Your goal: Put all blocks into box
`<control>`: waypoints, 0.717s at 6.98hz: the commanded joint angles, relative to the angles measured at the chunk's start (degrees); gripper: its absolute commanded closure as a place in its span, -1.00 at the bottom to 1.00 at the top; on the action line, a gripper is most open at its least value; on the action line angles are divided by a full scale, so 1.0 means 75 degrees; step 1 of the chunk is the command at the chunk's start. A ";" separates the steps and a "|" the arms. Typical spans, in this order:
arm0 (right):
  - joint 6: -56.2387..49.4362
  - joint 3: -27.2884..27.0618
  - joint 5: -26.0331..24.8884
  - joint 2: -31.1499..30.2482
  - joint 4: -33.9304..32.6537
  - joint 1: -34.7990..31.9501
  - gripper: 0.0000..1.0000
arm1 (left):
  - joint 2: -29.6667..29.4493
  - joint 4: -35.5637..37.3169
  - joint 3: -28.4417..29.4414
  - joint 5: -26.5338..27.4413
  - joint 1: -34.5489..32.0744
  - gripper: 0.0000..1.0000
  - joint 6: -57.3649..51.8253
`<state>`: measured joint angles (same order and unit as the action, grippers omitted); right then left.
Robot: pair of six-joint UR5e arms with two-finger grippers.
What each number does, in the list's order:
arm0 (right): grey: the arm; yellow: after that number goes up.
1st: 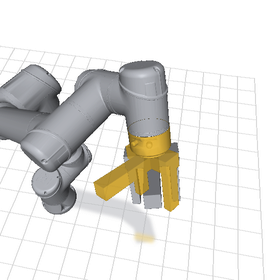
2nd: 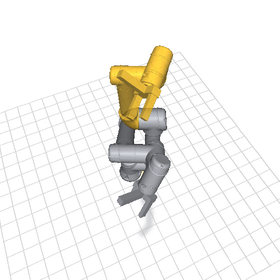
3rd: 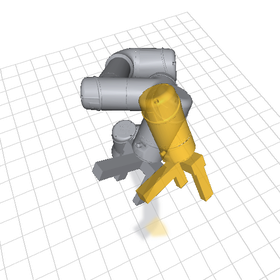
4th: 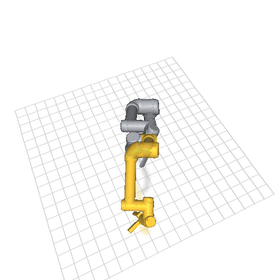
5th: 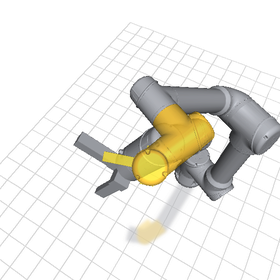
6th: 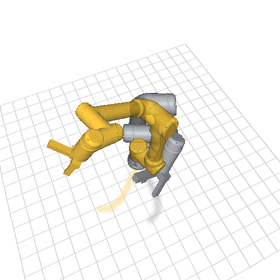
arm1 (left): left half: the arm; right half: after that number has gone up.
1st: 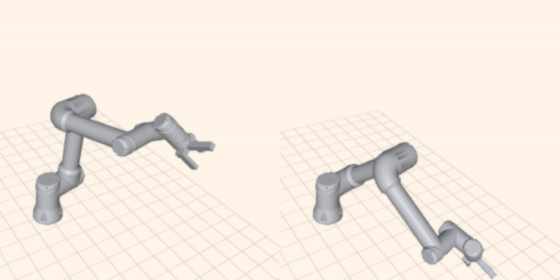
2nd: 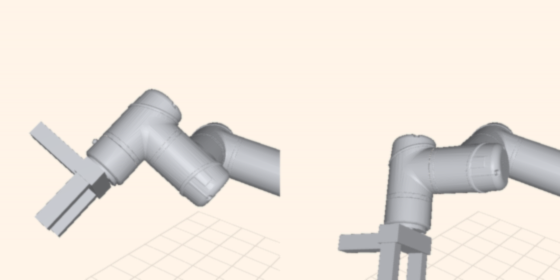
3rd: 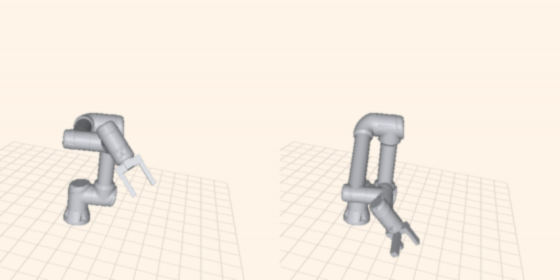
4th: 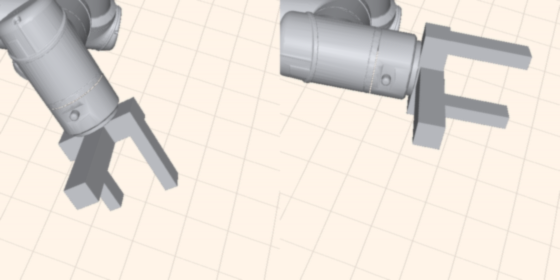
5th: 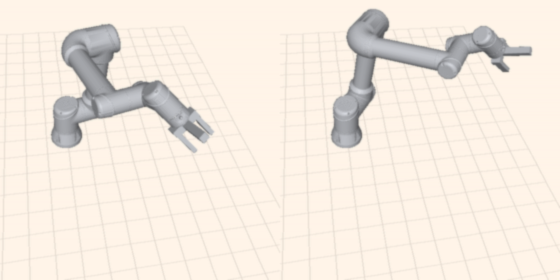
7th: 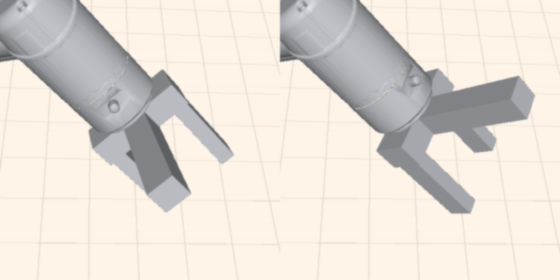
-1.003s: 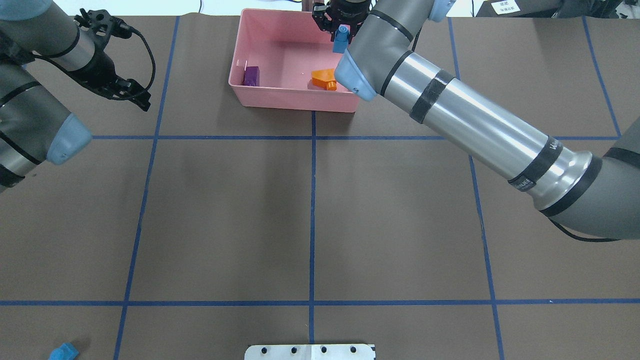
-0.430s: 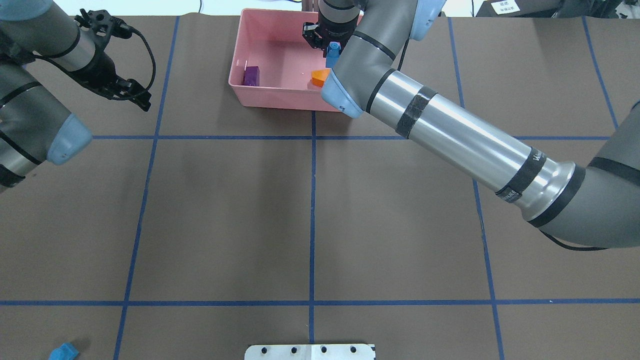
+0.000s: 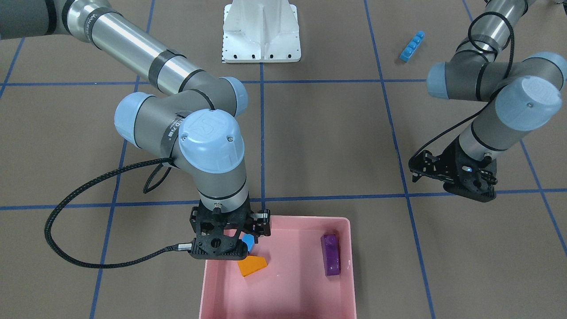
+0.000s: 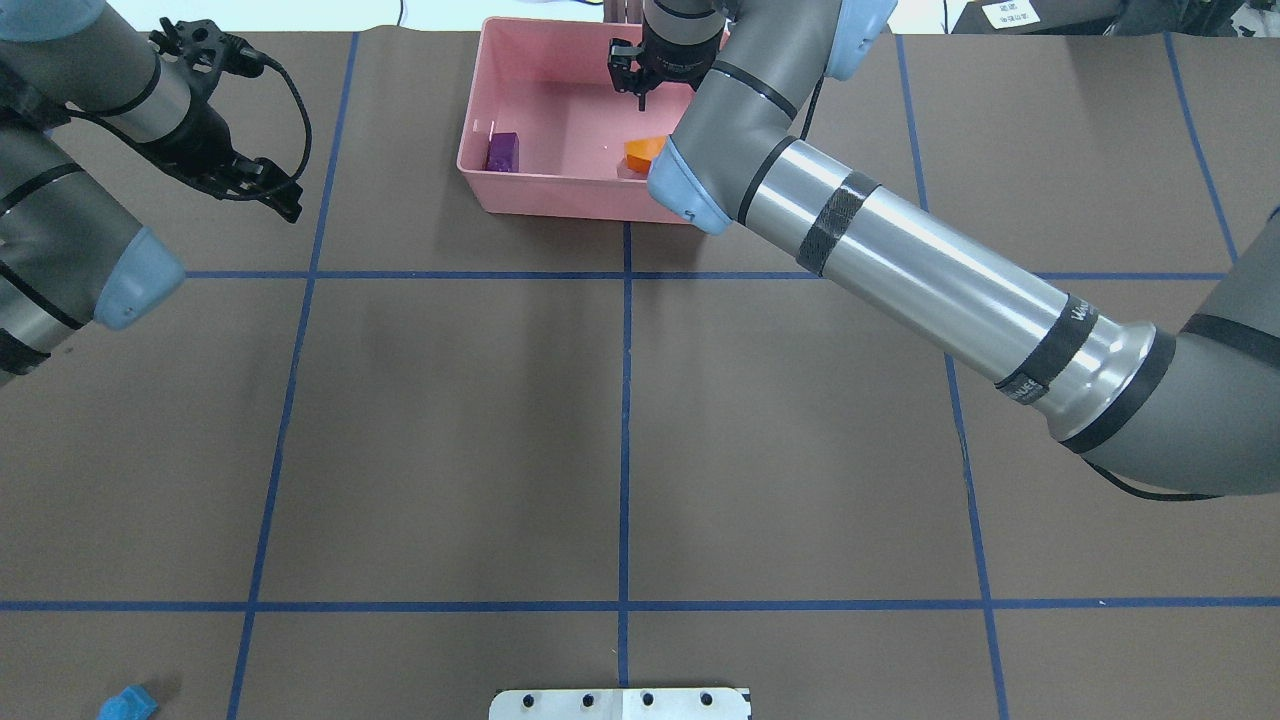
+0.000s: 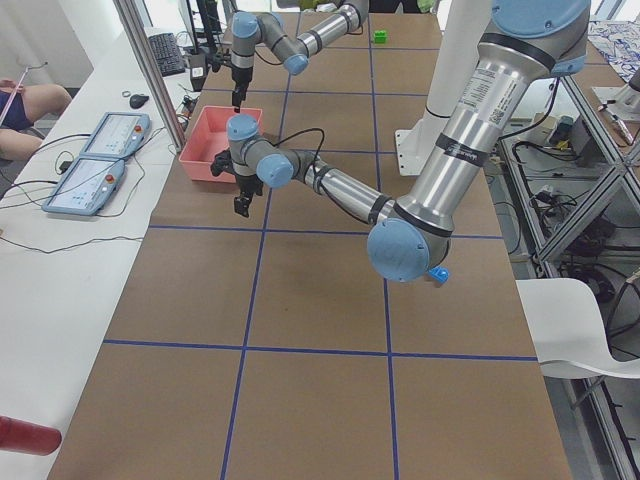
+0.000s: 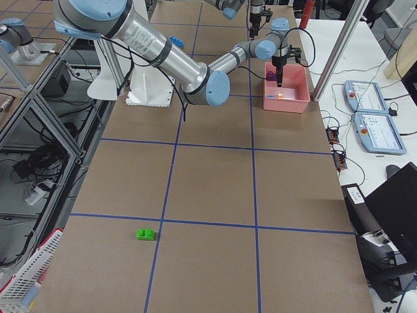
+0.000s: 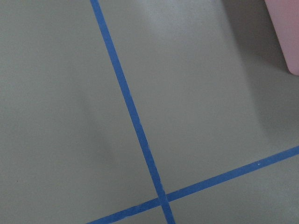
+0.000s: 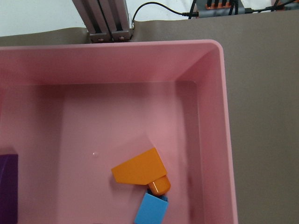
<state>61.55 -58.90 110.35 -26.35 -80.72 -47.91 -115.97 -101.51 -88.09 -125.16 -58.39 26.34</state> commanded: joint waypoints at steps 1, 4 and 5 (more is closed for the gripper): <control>-0.0039 -0.1339 0.0204 -0.0607 -0.0872 -0.0104 -0.99 | 0.0738 0.0000 -0.0532 0.0013 -0.0008 -1.00 -0.0008; -0.0749 -0.4043 0.0708 -0.2398 -0.1911 -0.0385 -0.99 | 0.2870 -0.0047 -0.2277 0.0071 0.0062 -1.00 -0.0089; -0.1067 -0.5225 0.0709 -0.3181 -0.2405 -0.0409 -0.99 | 0.3318 -0.0082 -0.2828 0.0071 0.0330 -1.00 -0.0113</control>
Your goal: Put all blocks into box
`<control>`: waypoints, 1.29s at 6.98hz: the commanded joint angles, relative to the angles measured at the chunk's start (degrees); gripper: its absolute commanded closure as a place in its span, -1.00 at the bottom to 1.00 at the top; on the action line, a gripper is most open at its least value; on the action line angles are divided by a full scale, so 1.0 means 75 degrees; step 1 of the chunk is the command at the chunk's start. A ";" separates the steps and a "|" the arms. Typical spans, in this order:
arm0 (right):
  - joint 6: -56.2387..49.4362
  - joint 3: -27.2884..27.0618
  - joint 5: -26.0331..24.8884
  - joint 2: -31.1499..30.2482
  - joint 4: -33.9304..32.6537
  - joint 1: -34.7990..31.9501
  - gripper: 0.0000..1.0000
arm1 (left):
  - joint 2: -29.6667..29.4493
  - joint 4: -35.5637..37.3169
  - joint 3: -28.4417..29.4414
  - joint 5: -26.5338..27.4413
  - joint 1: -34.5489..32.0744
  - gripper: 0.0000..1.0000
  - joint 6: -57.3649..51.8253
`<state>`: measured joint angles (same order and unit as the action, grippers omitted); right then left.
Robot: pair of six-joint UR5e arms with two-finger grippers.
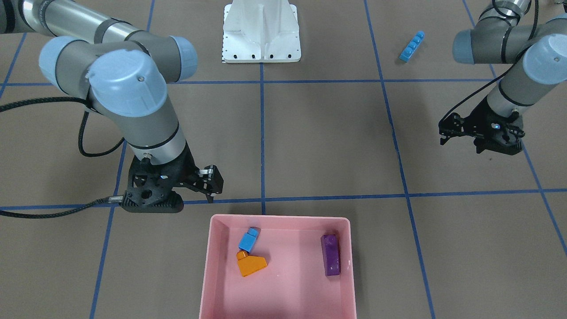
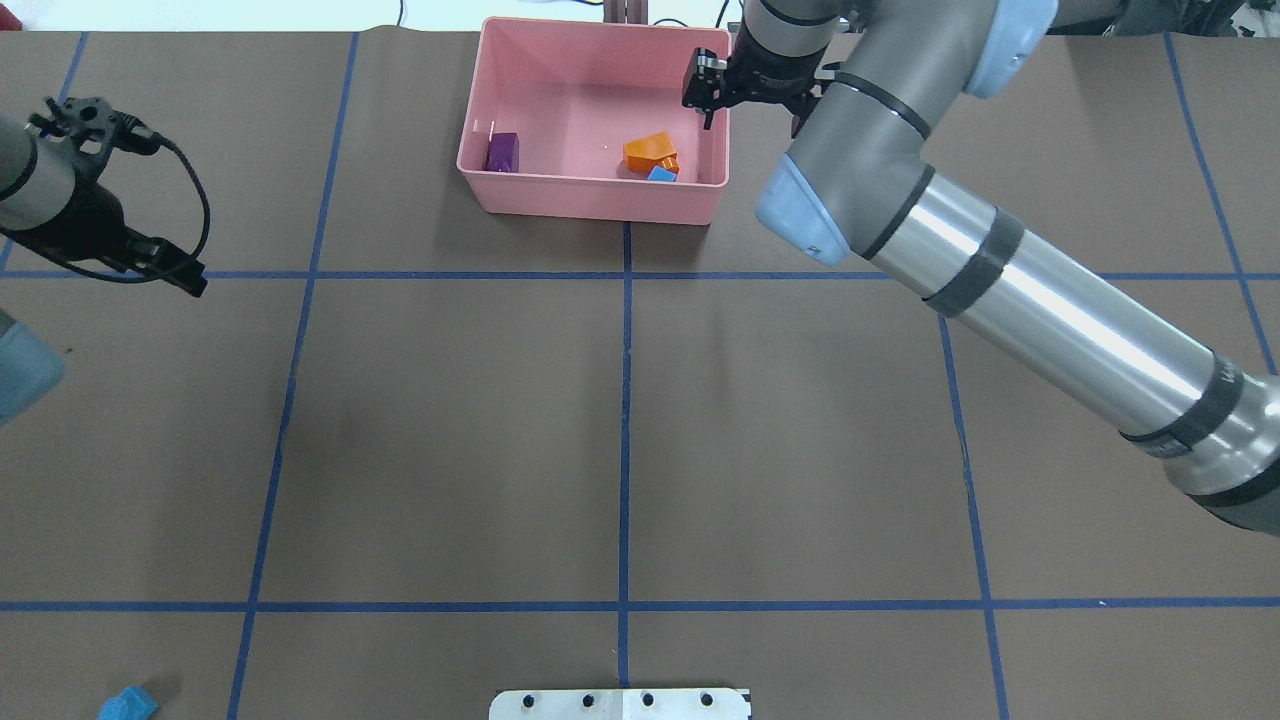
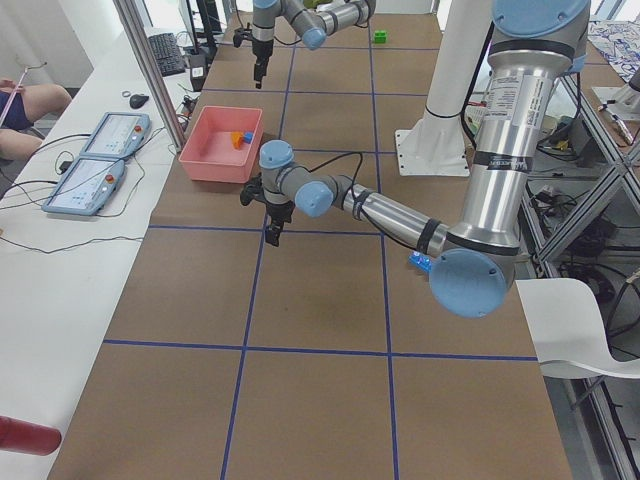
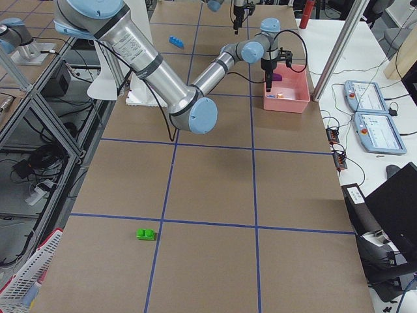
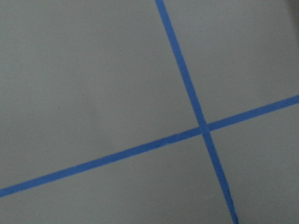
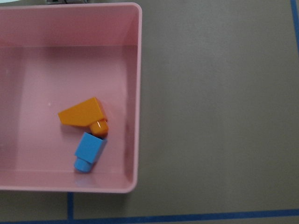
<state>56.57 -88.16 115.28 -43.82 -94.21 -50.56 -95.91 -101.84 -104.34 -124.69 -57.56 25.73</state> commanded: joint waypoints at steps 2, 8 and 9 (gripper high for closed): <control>-0.0604 -0.3190 0.0051 -0.2692 -0.0705 -0.0055 -0.99 | 0.1509 -0.0038 -0.1634 0.0043 0.1272 -1.00 0.0213; -0.1448 -0.5859 0.0004 -0.8443 0.2387 -0.0044 -0.99 | 0.3752 -0.0038 -0.3021 0.2185 0.4857 -1.00 0.0938; -0.1448 -0.5859 0.0039 -0.9255 0.3236 -0.0044 -0.99 | 0.3765 -0.0027 -0.3022 0.2396 0.5384 -1.00 0.1219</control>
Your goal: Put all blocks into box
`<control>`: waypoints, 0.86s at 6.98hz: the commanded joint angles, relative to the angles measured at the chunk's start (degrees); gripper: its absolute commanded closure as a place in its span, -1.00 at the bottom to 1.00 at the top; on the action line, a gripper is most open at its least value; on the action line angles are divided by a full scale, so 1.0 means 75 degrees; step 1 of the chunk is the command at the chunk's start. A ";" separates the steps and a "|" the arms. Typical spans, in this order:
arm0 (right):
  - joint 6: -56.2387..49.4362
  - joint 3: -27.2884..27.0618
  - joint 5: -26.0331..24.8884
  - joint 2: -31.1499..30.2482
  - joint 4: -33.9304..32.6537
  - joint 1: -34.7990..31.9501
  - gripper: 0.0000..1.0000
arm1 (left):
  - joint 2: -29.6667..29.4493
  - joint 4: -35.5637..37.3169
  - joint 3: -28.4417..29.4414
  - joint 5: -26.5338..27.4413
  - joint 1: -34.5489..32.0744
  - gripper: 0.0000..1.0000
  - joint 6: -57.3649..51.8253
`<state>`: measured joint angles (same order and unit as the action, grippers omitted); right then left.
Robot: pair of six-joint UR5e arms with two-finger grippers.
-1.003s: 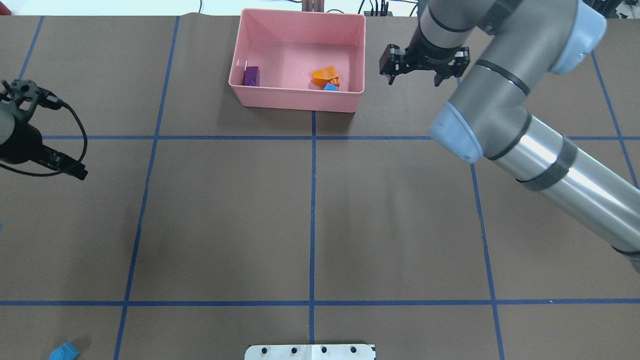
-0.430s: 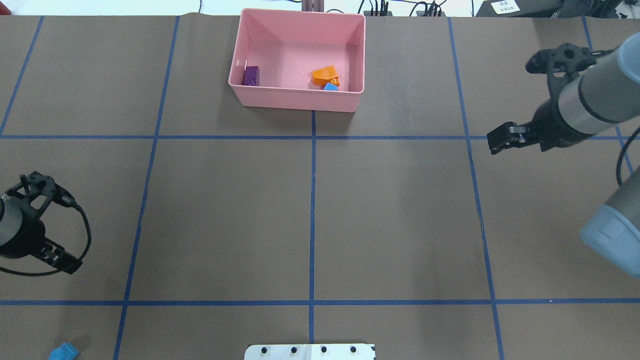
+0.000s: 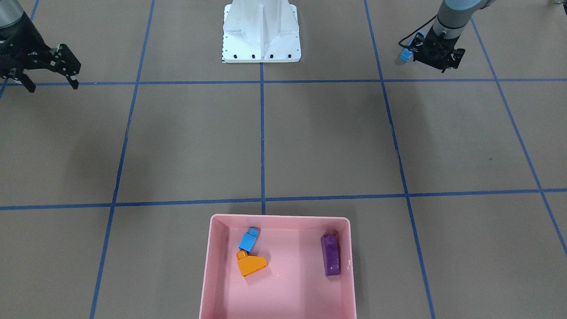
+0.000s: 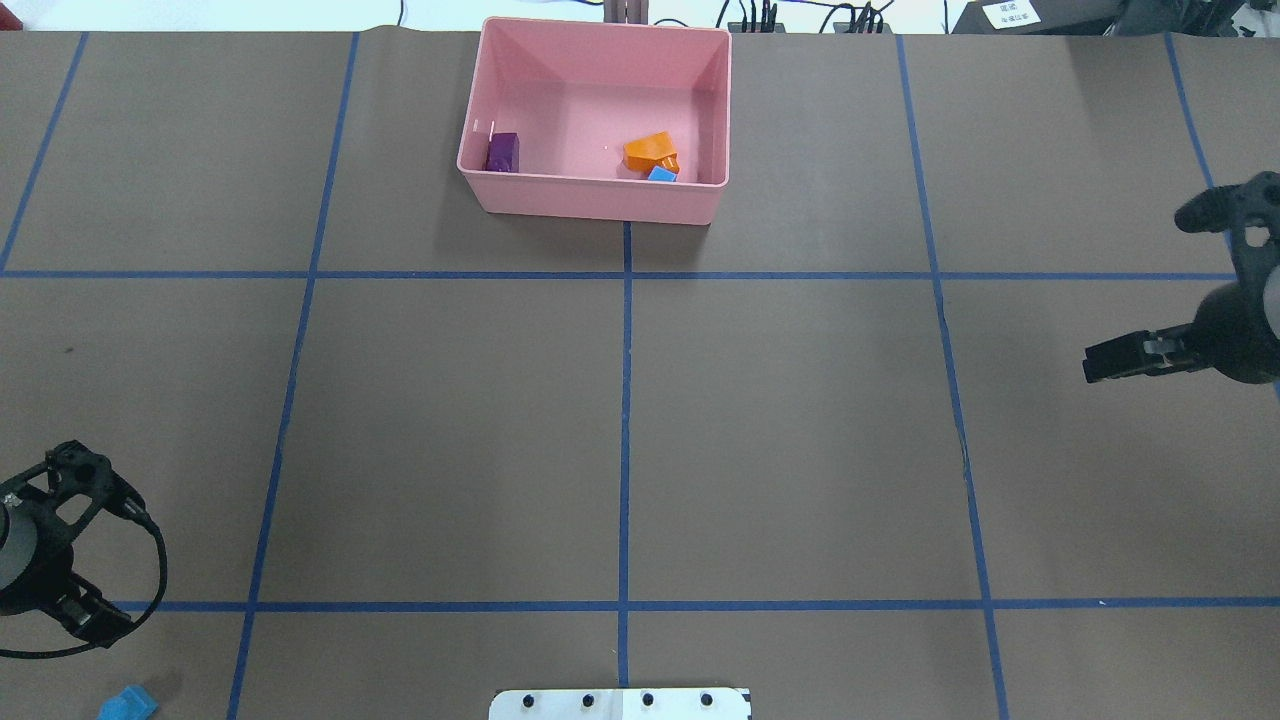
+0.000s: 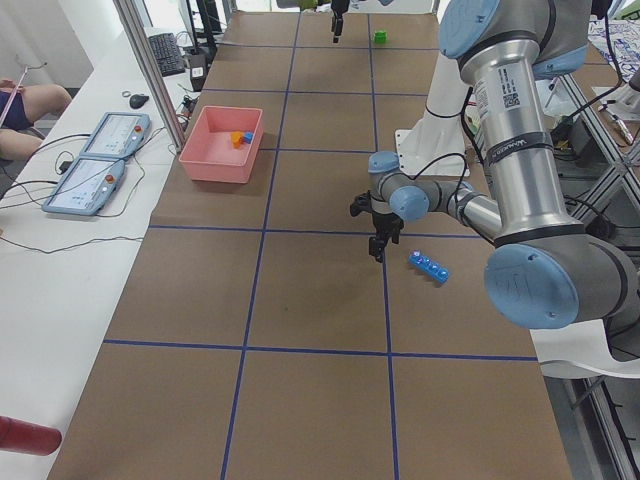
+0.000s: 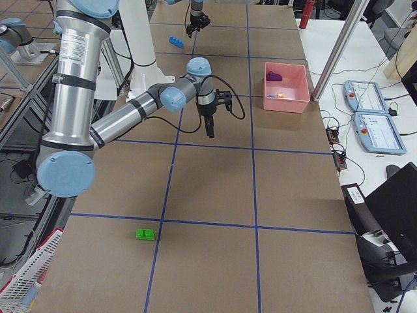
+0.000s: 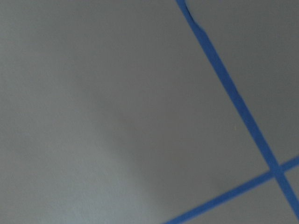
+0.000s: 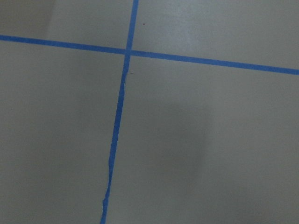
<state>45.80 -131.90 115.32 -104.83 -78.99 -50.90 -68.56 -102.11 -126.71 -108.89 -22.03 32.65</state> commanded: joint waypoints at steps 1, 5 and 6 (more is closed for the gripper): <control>-0.0012 -0.0038 0.0057 -0.1453 0.1540 0.0002 -0.99 | 0.0106 0.0009 -0.0039 0.0362 0.1324 -0.99 0.0774; 0.0011 -0.0015 0.0069 -0.1468 0.1544 0.0025 -0.99 | 0.0071 0.0044 0.0030 0.0351 0.1975 -0.79 0.0849; 0.0023 -0.0004 0.0069 -0.1456 0.1544 0.0037 -0.99 | 0.0059 0.0056 0.0077 0.0328 0.2034 -0.80 0.0849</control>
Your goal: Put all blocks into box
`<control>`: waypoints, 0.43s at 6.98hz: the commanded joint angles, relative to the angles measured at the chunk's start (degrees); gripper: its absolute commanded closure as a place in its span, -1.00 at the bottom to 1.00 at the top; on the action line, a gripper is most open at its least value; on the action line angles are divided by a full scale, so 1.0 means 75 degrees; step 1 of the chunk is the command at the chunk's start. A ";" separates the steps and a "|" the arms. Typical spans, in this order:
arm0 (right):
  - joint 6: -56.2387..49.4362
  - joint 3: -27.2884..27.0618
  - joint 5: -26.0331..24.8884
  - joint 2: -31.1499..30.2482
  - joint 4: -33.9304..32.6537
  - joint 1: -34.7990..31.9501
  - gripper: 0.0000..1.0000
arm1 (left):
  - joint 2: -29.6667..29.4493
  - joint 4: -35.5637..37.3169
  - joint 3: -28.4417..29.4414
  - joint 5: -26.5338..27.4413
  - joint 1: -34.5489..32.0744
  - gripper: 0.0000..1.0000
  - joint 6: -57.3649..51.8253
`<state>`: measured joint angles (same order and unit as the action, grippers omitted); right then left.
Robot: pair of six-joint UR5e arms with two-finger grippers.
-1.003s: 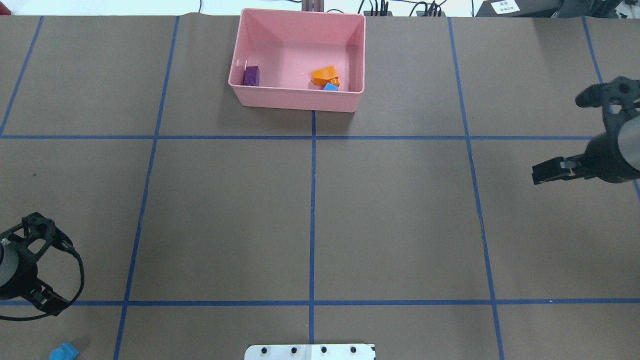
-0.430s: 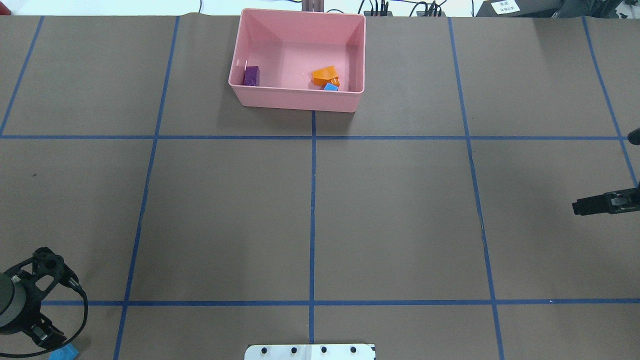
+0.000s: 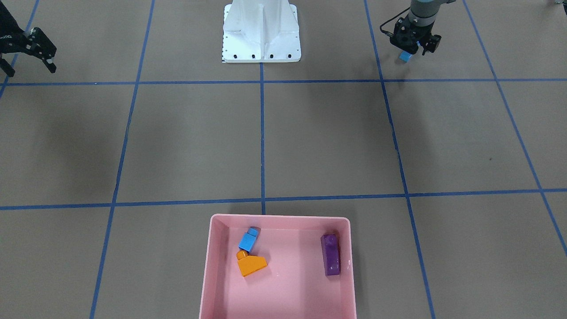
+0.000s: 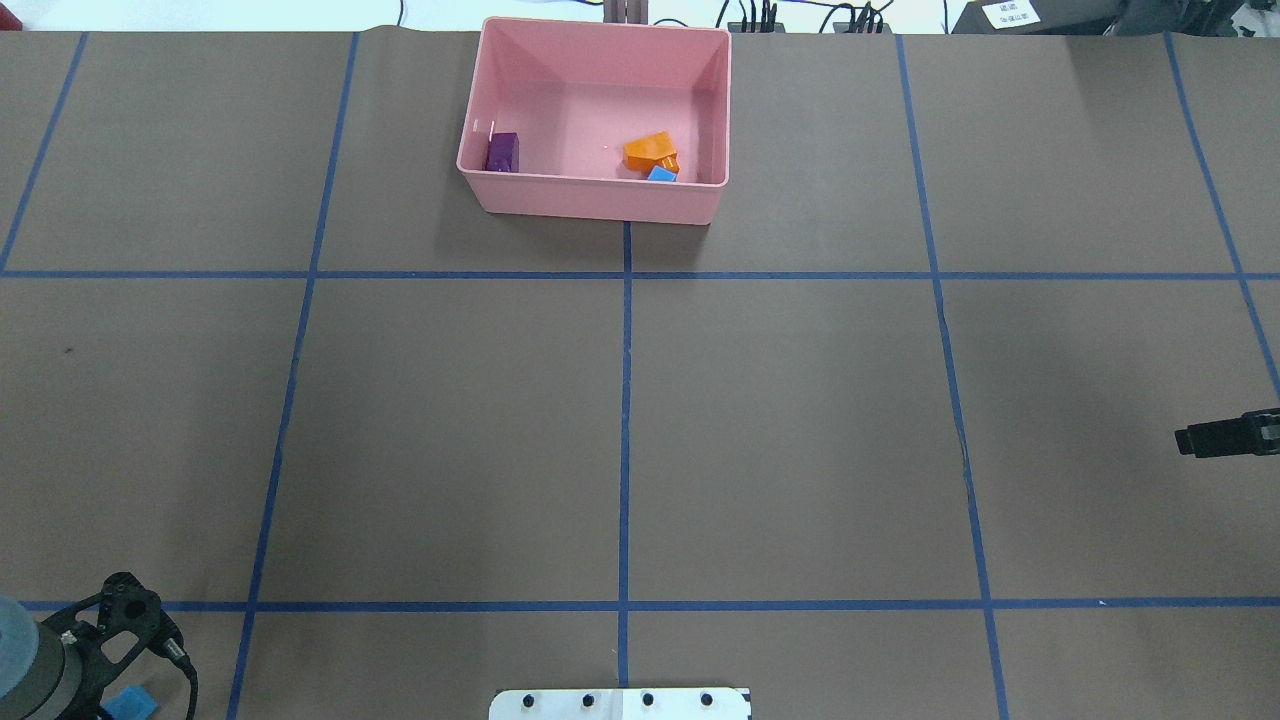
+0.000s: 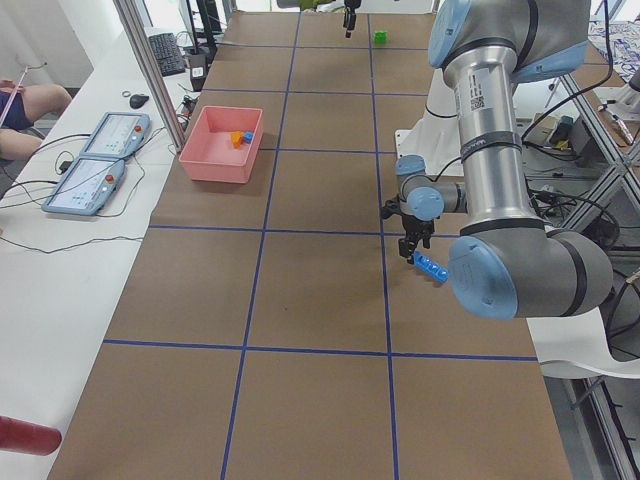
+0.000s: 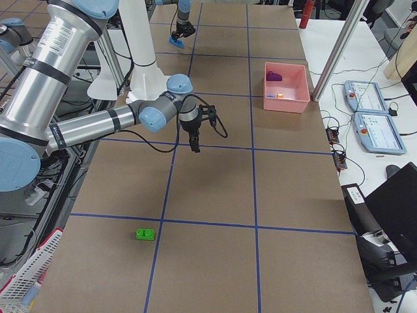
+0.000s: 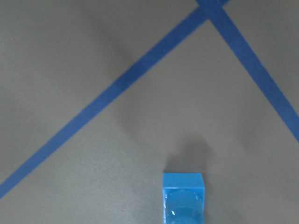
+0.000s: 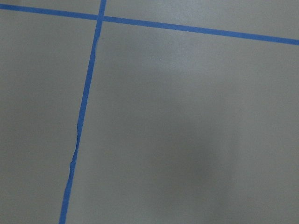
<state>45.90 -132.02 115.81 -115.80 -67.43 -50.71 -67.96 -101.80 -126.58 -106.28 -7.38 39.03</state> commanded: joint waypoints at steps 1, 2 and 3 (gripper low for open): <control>0.0021 0.0024 0.0004 0.0030 0.0003 0.0023 -0.99 | -0.0090 0.0015 0.0188 -0.0056 0.0128 -0.80 -0.0013; 0.0033 0.0036 0.0004 0.0030 0.0003 0.0046 -0.99 | -0.0207 0.0015 0.0340 -0.0080 0.0164 -0.80 -0.0013; 0.0044 0.0036 0.0004 0.0054 0.0003 0.0046 -0.99 | -0.0254 0.0015 0.0388 -0.0103 0.0164 -0.72 -0.0036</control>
<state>46.13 -131.80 115.84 -115.55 -67.41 -50.43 -69.29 -101.69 -124.39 -106.83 -6.28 38.90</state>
